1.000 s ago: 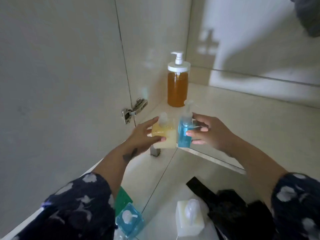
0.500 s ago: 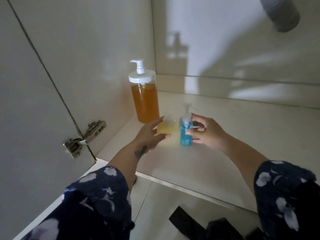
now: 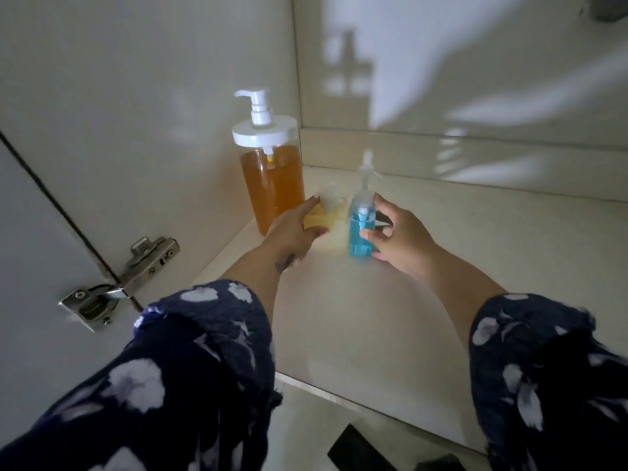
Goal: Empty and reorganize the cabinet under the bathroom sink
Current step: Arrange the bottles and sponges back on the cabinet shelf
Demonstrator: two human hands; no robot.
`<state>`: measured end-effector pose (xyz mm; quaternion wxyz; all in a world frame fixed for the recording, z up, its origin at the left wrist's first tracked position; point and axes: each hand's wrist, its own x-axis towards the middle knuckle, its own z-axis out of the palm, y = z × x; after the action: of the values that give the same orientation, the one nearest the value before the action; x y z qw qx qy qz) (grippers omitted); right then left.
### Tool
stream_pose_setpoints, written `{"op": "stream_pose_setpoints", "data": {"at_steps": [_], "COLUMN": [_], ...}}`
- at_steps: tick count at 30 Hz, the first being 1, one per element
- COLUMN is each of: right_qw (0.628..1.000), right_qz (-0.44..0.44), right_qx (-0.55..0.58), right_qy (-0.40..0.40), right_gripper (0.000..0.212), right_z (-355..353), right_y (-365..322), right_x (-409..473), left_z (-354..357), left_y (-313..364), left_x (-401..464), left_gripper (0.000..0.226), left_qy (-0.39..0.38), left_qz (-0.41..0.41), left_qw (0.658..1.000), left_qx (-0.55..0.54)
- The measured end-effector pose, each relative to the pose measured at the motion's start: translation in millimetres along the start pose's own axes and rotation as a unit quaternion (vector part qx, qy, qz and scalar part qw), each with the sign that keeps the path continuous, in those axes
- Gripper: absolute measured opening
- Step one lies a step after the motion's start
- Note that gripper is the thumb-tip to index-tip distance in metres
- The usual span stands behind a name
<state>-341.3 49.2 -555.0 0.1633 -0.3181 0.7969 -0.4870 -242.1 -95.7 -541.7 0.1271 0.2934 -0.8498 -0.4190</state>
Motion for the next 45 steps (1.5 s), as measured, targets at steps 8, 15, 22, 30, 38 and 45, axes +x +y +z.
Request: {"op": "stream_pose_setpoints", "data": {"at_steps": [8, 15, 22, 30, 38, 45], "right_qw": [0.998, 0.948, 0.902, 0.895, 0.819, 0.814], "right_qz": [0.042, 0.128, 0.071, -0.038, -0.046, -0.1], "right_qx": [-0.056, -0.28, -0.36, -0.347, -0.348, -0.324], "right_qy": [-0.011, -0.08, -0.228, -0.277, -0.454, -0.471], "right_gripper": [0.082, 0.07, 0.048, 0.046, 0.08, 0.094], "right_z": [-15.7, -19.6, 47.1, 143.8, 234.1, 253.7], "right_y": [-19.0, -49.2, -92.8, -123.2, -79.4, -17.8], "right_x": [-4.8, -42.8, -122.4, -193.5, -255.3, -289.7], "left_z": [-12.8, -34.9, -88.9, -120.1, -108.6, -60.3], "left_y": [-0.3, -23.7, -70.8, -138.9, -191.5, -228.6], "left_x": [-12.7, -64.1, -162.0, -268.9, -371.4, -448.1], "left_gripper": [0.082, 0.069, 0.037, 0.03, 0.042, 0.076], "left_qy": [-0.028, -0.036, -0.034, -0.023, 0.029, 0.092], "left_qz": [0.013, 0.017, -0.001, -0.094, -0.213, -0.266], "left_qw": [1.0, 0.999, 0.994, 0.991, 0.977, 0.958], "left_qx": [0.005, 0.006, 0.103, 0.09, -0.01, -0.046]}}
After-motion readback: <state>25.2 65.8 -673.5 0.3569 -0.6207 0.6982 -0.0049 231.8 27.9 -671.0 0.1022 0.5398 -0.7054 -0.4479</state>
